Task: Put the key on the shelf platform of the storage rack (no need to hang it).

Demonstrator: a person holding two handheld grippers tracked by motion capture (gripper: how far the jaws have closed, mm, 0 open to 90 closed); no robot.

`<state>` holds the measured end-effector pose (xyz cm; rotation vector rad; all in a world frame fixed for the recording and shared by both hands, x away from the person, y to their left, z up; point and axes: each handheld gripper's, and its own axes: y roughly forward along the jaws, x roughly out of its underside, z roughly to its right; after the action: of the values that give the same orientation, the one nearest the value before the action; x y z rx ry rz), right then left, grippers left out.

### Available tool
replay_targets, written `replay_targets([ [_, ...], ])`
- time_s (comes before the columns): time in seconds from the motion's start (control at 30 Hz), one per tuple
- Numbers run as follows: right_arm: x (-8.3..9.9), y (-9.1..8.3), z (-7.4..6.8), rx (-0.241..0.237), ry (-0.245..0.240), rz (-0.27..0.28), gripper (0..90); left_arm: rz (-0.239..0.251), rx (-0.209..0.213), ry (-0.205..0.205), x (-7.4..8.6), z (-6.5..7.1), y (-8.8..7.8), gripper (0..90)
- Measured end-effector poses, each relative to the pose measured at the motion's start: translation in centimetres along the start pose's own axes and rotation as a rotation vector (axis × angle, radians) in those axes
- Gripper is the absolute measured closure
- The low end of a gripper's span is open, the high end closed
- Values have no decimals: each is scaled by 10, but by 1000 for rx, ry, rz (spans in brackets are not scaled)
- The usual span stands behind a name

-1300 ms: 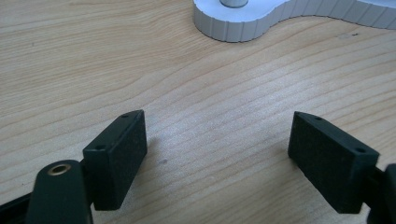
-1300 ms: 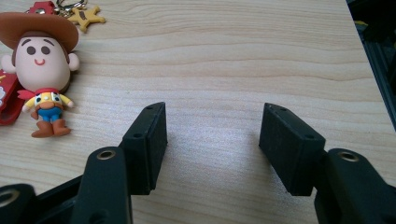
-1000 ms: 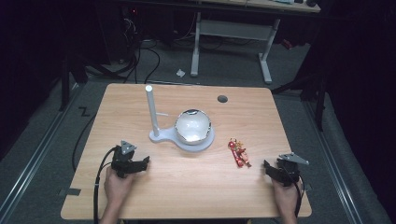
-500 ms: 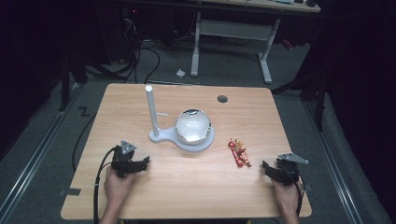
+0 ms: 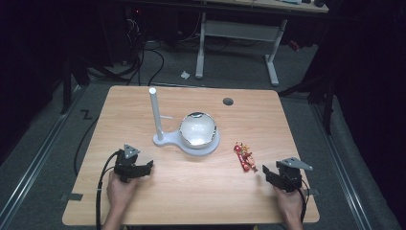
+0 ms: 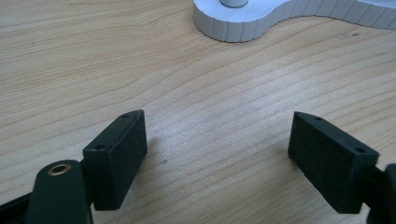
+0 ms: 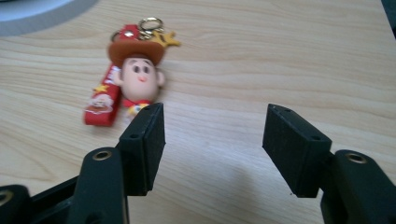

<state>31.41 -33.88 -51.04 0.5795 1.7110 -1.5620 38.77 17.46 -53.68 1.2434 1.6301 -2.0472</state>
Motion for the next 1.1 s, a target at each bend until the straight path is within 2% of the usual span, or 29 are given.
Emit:
replay_targets([
  [0.03,-2,-1,-5,-22,-9,-2,381,0,0,0,0,0,0,200],
  [0.17,-4,0,-14,-53,-24,-5,380,0,1,0,0,0,0,200],
  [0.43,-7,7,-27,-115,-21,-9,377,0,0,0,0,0,0,201],
  [0.8,-16,19,-39,-121,-49,-23,370,0,1,0,0,0,0,200],
  [1.1,-23,37,-46,-122,-59,-55,375,0,1,-1,0,0,0,201],
])
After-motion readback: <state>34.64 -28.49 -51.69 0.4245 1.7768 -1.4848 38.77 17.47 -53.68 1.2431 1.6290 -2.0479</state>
